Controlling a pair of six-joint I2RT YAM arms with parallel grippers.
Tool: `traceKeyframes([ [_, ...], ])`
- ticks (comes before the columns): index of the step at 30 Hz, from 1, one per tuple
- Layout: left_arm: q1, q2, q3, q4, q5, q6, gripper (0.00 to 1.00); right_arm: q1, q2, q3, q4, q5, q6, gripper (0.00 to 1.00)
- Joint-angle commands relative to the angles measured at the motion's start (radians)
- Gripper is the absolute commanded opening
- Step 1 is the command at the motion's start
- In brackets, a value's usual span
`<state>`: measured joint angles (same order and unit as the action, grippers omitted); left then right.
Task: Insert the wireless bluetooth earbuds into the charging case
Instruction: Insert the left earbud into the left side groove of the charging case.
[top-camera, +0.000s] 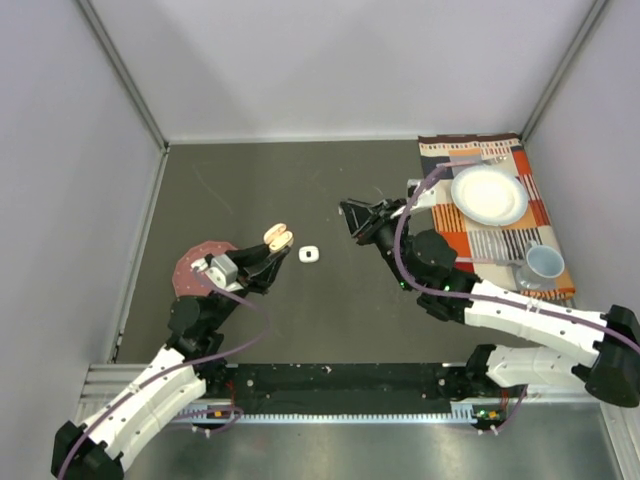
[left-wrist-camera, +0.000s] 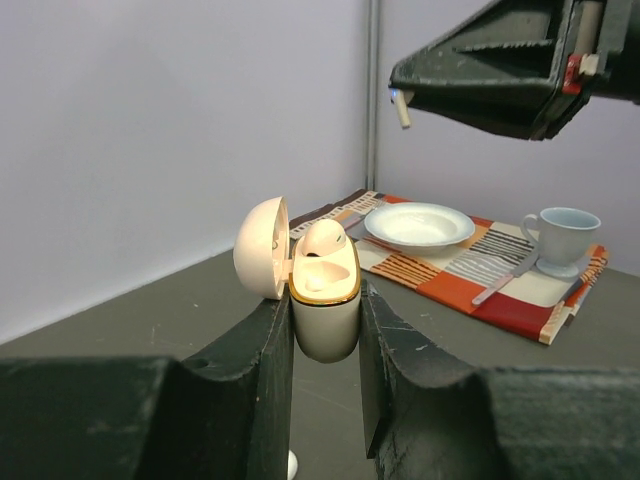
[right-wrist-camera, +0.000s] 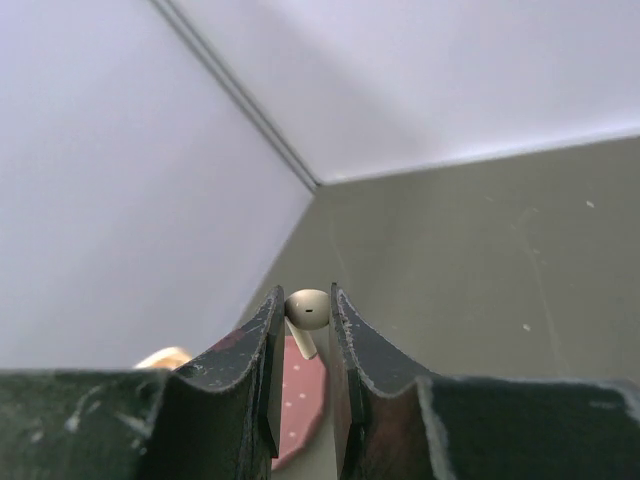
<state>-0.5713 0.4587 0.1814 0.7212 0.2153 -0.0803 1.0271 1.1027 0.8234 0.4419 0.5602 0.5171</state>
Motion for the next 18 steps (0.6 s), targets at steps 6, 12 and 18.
traceKeyframes([
  [6,-0.004,0.046,0.026,0.139,0.104,-0.009,0.0,0.186,0.039,0.013,0.326,0.052,-0.249,0.0],
  [12,-0.004,0.057,0.024,0.149,0.122,-0.015,0.0,0.261,0.117,0.04,0.397,0.05,-0.322,0.0],
  [18,-0.004,0.066,0.027,0.155,0.127,-0.016,0.0,0.29,0.161,0.046,0.44,0.014,-0.353,0.0],
])
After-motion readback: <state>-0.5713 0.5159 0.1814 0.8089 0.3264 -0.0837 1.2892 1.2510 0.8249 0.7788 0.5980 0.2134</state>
